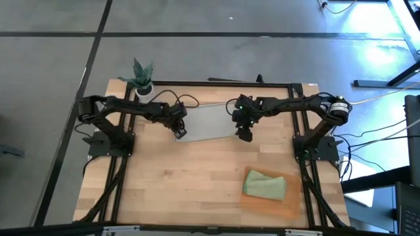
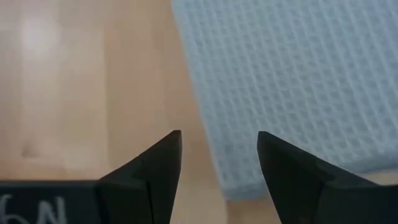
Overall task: Roll microfiber towels into tight, uniform cylinder then place into a basket
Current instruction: Roll the gray microfiber towel
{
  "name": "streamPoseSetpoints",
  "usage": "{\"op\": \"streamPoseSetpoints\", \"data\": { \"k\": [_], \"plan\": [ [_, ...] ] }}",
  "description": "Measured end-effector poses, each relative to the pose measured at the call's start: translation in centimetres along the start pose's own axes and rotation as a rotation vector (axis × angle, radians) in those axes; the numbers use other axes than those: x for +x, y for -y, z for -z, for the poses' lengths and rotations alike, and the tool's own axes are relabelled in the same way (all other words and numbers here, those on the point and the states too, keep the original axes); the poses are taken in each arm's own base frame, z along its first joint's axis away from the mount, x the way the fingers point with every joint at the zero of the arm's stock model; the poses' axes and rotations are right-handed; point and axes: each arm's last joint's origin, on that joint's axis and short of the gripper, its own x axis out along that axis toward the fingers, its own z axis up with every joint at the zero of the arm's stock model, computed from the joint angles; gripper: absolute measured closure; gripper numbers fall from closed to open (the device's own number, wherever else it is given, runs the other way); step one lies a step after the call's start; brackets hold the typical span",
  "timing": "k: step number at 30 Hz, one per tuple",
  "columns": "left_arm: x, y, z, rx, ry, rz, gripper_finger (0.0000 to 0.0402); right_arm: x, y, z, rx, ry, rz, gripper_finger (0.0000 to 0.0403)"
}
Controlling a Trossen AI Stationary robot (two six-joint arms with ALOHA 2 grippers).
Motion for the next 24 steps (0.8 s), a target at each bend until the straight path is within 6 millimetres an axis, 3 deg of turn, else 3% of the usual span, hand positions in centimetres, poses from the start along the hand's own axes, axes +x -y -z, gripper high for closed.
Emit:
{"op": "streamPoseSetpoints", "data": {
  "k": [12, 24],
  "plan": [
    [1.0, 1.3, 0.6, 0.028, -0.043, -0.007, 0.0331, 0.7, 0.6, 1.5, 0.07, -0.008, 0.03, 0.0192],
    [0.4, 5.5, 2.7, 0.018, -0.056, 0.063, 0.0331, 0.7, 2.5, 1.9, 0.121, -0.02, 0.153, 0.0192]
  ]
}}
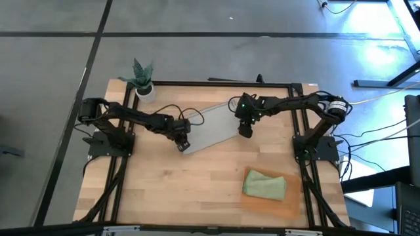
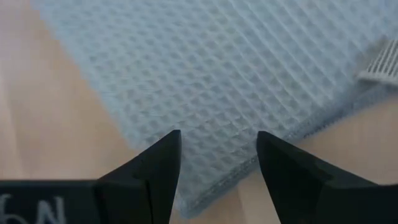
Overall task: Roll microfiber towels into tight, uniform cylinder then place into a basket
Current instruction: Roll the gray microfiber towel
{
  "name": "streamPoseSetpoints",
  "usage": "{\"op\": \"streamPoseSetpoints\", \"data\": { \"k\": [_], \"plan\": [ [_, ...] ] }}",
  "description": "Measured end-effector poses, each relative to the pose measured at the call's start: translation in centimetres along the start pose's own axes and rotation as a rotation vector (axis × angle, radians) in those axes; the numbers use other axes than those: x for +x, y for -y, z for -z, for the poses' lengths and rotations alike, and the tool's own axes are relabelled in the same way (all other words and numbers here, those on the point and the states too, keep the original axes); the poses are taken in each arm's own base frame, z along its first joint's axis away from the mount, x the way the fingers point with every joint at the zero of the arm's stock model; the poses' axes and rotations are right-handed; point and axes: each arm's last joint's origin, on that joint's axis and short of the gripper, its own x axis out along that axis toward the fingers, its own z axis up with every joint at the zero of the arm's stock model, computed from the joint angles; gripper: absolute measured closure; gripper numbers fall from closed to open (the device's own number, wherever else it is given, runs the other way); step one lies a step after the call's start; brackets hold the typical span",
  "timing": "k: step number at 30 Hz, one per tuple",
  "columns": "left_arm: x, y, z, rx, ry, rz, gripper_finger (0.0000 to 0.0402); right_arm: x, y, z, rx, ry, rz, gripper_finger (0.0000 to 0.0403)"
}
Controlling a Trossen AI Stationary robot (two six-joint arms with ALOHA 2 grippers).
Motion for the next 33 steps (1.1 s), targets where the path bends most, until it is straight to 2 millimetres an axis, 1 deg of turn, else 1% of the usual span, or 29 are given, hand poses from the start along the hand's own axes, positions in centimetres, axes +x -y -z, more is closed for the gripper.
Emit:
{"op": "streamPoseSetpoints", "data": {
  "k": [5, 8, 11, 15, 20, 22, 24, 26, 27, 30, 33],
  "plan": [
    [-0.2, 2.1, 1.1, 0.005, 0.005, 0.052, 0.0331, 1.3, 0.5, 0.0, 0.002, -0.016, -0.001, 0.0192],
    [-0.3, 3.3, 1.7, -0.001, 0.016, 0.084, 0.0331, 1.7, 0.7, -0.2, 0.001, 0.012, 0.026, 0.0192],
    [-0.5, 4.4, 2.3, -0.008, 0.033, 0.121, 0.0331, 1.7, 0.9, -0.7, -0.008, 0.041, 0.074, 0.0192],
    [-0.7, 6.0, 2.7, -0.001, 0.073, 0.193, 0.0331, 1.5, 1.7, -1.3, 0.004, 0.086, 0.106, 0.0192],
    [-0.7, 7.3, 3.0, 0.009, 0.111, 0.261, 0.0331, 1.1, 2.9, -1.9, 0.025, 0.161, 0.136, 0.0192],
    [-0.8, 7.4, 2.9, -0.001, 0.117, 0.271, 0.0331, 0.8, 3.3, -2.0, 0.038, 0.164, 0.139, 0.0192],
    [-1.3, 7.3, 2.6, 0.006, 0.121, 0.269, 0.0331, 0.0, 3.3, -2.7, 0.04, 0.171, 0.108, 0.0192],
    [-2.3, 7.3, 2.1, 0.02, 0.143, 0.277, 0.0331, -1.1, 2.9, -3.5, 0.038, 0.174, 0.03, 0.0192],
    [-2.8, 7.1, 1.9, 0.032, 0.156, 0.27, 0.0331, -1.7, 2.6, -3.7, 0.045, 0.161, -0.036, 0.0192],
    [-4.0, 5.8, 1.7, 0.056, 0.188, 0.176, 0.0331, -2.5, 1.5, -4.2, 0.098, 0.135, -0.195, 0.0192],
    [-4.3, 4.2, 1.8, 0.033, 0.19, 0.019, 0.0331, -2.1, 0.6, -3.9, 0.128, 0.106, -0.237, 0.0192]
  ]
}}
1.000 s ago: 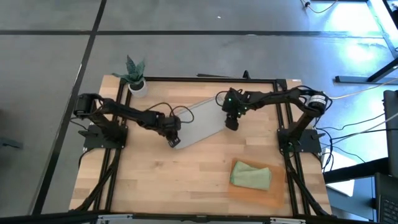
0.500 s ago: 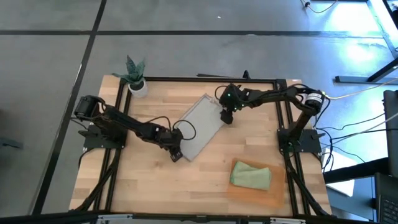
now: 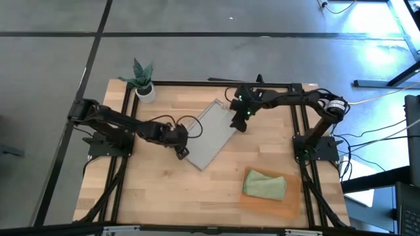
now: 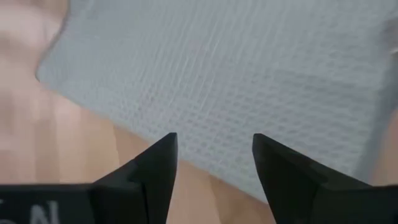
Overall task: Roll microfiber towels into tight, uniform cylinder then place into a basket
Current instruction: Roll the gray microfiber towel
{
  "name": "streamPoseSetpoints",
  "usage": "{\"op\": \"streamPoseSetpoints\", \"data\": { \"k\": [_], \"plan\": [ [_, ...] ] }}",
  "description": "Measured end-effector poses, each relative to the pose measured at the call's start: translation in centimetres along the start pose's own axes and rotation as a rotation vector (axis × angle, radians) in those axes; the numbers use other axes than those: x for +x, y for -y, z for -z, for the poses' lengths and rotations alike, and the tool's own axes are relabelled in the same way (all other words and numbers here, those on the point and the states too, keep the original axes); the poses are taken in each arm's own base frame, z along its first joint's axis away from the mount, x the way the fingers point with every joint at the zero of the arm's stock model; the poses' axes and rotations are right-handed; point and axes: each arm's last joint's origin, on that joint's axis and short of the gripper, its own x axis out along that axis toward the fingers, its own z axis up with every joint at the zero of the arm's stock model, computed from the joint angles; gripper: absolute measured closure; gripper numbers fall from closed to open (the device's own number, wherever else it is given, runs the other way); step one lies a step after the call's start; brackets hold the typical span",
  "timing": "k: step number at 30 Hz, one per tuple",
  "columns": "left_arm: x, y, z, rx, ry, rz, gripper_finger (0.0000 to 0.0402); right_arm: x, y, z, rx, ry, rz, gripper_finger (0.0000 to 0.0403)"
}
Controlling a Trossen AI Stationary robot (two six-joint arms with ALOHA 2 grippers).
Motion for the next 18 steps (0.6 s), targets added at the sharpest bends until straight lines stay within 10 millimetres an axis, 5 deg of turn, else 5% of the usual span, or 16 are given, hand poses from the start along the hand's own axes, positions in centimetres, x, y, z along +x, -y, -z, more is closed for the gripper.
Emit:
{"op": "streamPoseSetpoints", "data": {
  "k": [7, 18],
  "plan": [
    [2.1, -1.5, 1.2, -0.03, -0.086, -0.065, 0.0331, 2.1, -0.1, 0.7, 0.044, -0.063, 0.052, 0.0192],
    [3.0, -0.4, 1.8, 0.019, -0.112, -0.008, 0.0331, 4.4, 2.2, 1.3, 0.077, -0.104, 0.191, 0.0192]
  ]
}}
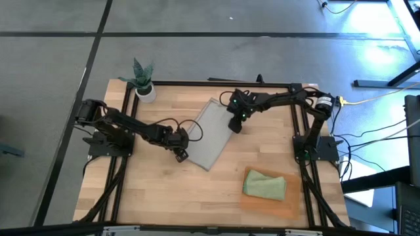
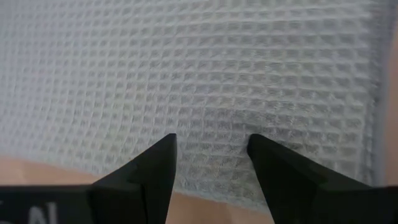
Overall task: Roll microfiber towels into tight, uniform cylinder then place into a basket
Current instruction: Roll the gray microfiber towel
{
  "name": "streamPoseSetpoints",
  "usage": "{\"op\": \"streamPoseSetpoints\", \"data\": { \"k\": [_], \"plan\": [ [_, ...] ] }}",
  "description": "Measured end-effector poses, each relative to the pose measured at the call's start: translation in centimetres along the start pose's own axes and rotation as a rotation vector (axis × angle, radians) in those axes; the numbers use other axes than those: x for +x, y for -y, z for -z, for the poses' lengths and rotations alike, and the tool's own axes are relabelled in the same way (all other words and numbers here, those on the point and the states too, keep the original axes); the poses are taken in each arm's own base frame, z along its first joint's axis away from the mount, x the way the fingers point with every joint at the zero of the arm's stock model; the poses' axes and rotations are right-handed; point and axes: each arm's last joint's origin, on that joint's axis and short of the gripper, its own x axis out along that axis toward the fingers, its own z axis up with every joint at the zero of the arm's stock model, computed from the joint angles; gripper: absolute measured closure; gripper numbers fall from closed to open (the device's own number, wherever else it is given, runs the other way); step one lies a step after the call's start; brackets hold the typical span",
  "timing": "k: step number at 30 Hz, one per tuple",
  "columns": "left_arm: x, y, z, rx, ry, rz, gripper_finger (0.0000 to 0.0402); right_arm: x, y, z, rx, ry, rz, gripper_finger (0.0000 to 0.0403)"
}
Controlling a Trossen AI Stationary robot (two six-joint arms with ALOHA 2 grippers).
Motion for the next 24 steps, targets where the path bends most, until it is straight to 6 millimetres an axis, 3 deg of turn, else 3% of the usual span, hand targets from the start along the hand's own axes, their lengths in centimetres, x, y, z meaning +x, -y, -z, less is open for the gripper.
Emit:
{"op": "streamPoseSetpoints", "data": {
  "k": [16, 20, 24],
  "plan": [
    [1.6, 3.0, -0.9, -0.023, 0.147, 0.217, 0.0331, -0.6, 1.9, -2.1, -0.011, 0.183, 0.141, 0.0192],
    [0.9, 3.0, -1.4, 0.027, 0.16, 0.226, 0.0331, -2.9, 1.1, -3.3, -0.101, 0.203, 0.144, 0.0192],
    [-0.7, 2.6, -1.8, 0.051, 0.175, 0.222, 0.0331, -5.6, -0.6, -3.1, -0.218, 0.15, 0.104, 0.0192]
  ]
}}
